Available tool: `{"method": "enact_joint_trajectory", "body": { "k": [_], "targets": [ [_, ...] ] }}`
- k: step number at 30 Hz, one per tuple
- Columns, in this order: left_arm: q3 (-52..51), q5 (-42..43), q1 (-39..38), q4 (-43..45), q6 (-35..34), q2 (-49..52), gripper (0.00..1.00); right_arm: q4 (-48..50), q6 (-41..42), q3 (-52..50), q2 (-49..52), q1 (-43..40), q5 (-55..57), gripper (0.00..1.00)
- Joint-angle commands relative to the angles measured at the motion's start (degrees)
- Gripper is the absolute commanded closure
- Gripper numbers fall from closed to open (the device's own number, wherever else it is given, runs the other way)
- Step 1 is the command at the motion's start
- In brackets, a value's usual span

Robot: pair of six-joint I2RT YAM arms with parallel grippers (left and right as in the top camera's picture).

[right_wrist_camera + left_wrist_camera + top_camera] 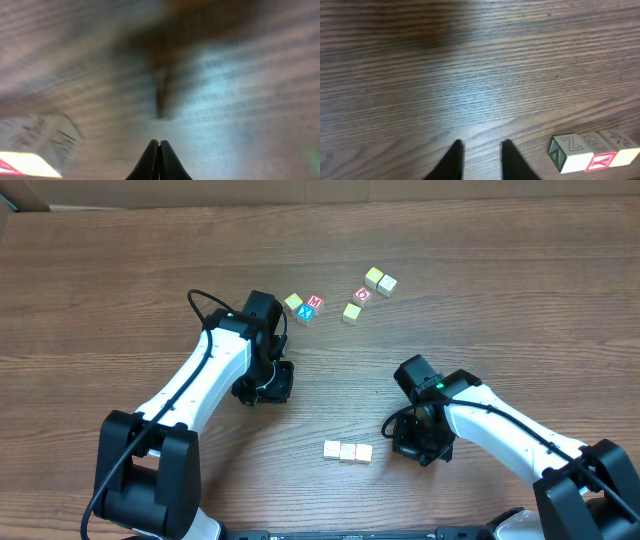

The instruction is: Flip 3 blocks

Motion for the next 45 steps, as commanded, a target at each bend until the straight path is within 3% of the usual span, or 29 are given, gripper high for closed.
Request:
{"method": "enact_joint_trajectory", "body": {
  "k": [1, 3, 13, 23, 34, 45],
  "targets": [
    [-2.2, 0.7, -1.9, 0.9, 2.1, 0.3, 0.91, -0.8, -0.9, 1.2, 0.2, 3.0, 0.2, 0.96],
    [-3.7, 0.7, -3.0, 2.0, 2.3, 0.3, 0.96, -0.3, -0.9, 1.2, 0.2, 4.7, -0.3, 0.96],
    [-11.0, 1.1, -9.2, 9.7, 1.4, 0.3, 0.96, 3.3, -0.5, 1.2, 0.2, 7.0, -1.1, 0.96],
    [-12.5, 2.0, -10.9, 9.9, -11.9, 0.3, 0.96, 4.2, -0.5, 1.2, 0.2, 7.0, -2.1, 0.96],
    [-20.3, 3.8, -10.9, 13.5, -13.6, 0.3, 0.96, 7.4, -0.9, 1.2, 0.2, 7.0, -4.9, 0.96],
    [-21.2, 9.7, -11.3, 16.9, -9.5, 0.3, 0.96, 8.5, -0.6, 1.2, 0.2, 7.0, -5.9, 0.96]
  ]
}}
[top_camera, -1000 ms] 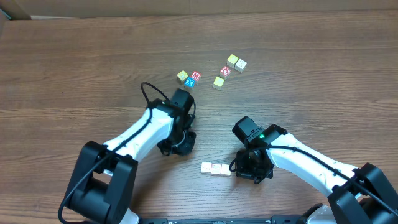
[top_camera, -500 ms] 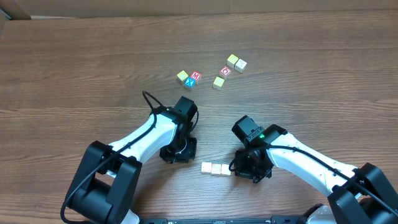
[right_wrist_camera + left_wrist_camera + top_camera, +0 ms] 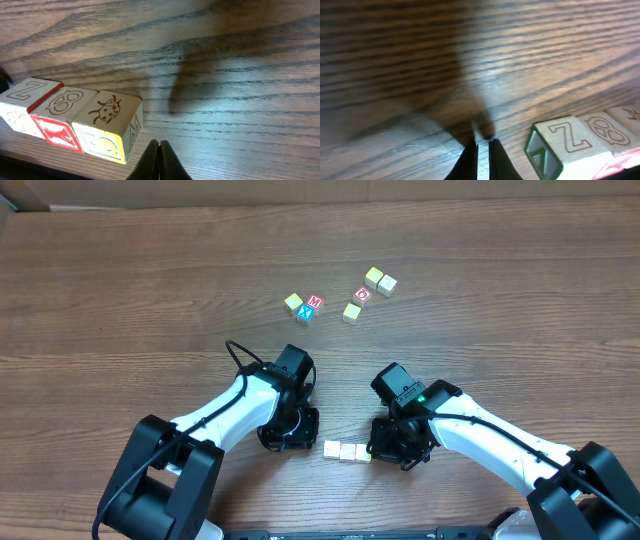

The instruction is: Flip 3 blocks

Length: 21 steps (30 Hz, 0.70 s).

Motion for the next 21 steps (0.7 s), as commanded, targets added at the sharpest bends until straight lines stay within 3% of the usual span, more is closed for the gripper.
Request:
{"method": "enact_joint_trajectory", "body": {
  "k": [1, 21],
  "targets": [
    [-2.2, 0.3, -0.6, 0.7, 1.6, 2.6, 0.96, 0.2, 0.1, 1.2, 0.2, 0.2, -0.9, 0.96],
    [-2.2, 1.9, -5.0, 2.9, -3.3, 2.6, 0.96, 0.2, 0.1, 1.2, 0.2, 0.2, -1.3, 0.96]
  ]
}}
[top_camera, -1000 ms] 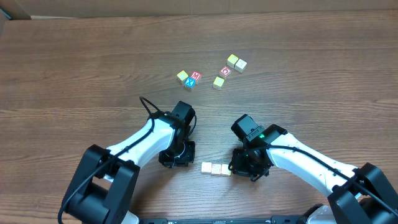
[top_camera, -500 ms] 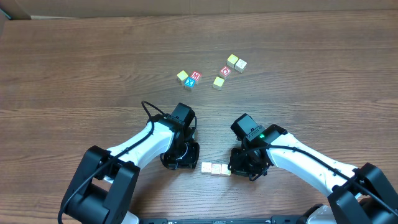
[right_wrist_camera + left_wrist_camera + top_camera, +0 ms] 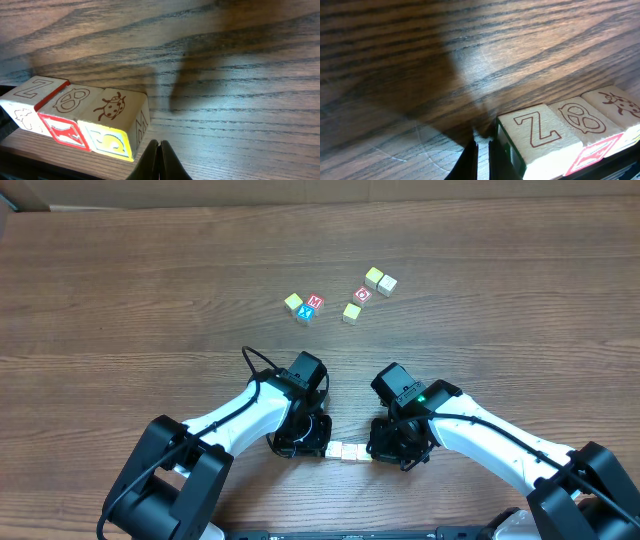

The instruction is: Flip 3 blocks

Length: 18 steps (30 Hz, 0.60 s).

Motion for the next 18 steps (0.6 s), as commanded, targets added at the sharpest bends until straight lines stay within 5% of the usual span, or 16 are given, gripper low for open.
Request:
{"method": "enact_joint_trajectory", "body": {
  "k": [1, 18],
  "targets": [
    [-1.7, -1.7, -0.7, 0.8, -1.0, 2.2, 0.96, 0.3, 0.0, 1.2, 0.2, 0.2, -0.4, 0.96],
    [-1.7, -2.5, -0.7, 2.1, -0.5, 2.2, 0.96, 2.2, -0.8, 1.2, 0.2, 3.0, -2.1, 0.96]
  ]
}}
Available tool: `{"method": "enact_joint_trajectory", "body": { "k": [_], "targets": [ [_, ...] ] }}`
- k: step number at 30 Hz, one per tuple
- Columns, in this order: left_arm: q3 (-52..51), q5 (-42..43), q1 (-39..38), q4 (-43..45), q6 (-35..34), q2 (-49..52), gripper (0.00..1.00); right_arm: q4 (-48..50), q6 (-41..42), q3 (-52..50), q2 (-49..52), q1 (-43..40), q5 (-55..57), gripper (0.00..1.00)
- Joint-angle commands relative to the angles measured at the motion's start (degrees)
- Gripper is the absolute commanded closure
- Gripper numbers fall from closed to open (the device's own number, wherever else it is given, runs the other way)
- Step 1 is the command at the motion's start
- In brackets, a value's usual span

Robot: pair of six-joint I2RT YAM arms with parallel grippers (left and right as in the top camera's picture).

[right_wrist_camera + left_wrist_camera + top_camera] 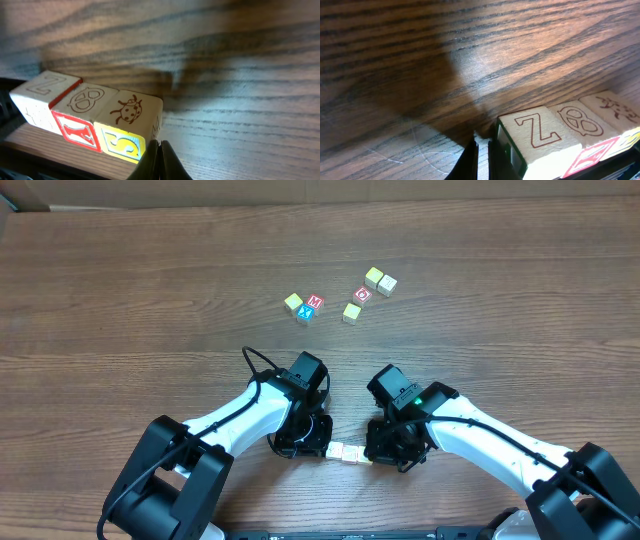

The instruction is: Flip 3 blocks

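Three wooden blocks form a row (348,451) near the table's front. From left to right they are a Z block (535,134), a pretzel block (577,119) and a ladybug block (131,116). My left gripper (483,149) is shut, with its tips against the Z block's left end. The right gripper (160,148) is shut too, its tips touching the ladybug block's right side. The row sits pinched between the two grippers. Its front faces, a red Y and a yellow S, show in the right wrist view.
Several loose blocks lie at the back middle of the wooden table: a yellow one (293,302), a red and blue pair (312,305), another yellow (352,311), a red one (363,294) and a pale pair (379,280).
The right gripper has closed in a little on the ladybug block, and the row's front faces show more in the wrist views. The left gripper has hardly moved.
The left gripper was open, well up-left of the row, and the right one was shut to the row's right. Then both were beside the row and the left was shut. Then the left tips touched the Z block, and now both ends are pressed.
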Motion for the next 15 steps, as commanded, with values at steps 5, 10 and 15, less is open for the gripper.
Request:
{"method": "enact_joint_trajectory", "body": {
  "k": [5, 10, 15],
  "targets": [
    [-1.6, -2.6, -0.4, 1.6, -0.3, 2.2, 0.96, 1.5, 0.1, 1.2, 0.2, 1.8, -1.6, 0.96],
    [-1.6, -2.6, -0.4, 1.8, 1.5, 2.2, 0.96, 1.6, 2.4, 1.2, 0.2, 1.8, -1.6, 0.96],
    [-1.6, -2.6, -0.4, 3.0, 1.9, 2.2, 0.96, 2.4, 5.7, 1.2, 0.2, 1.8, -2.2, 0.96]
  ]
}}
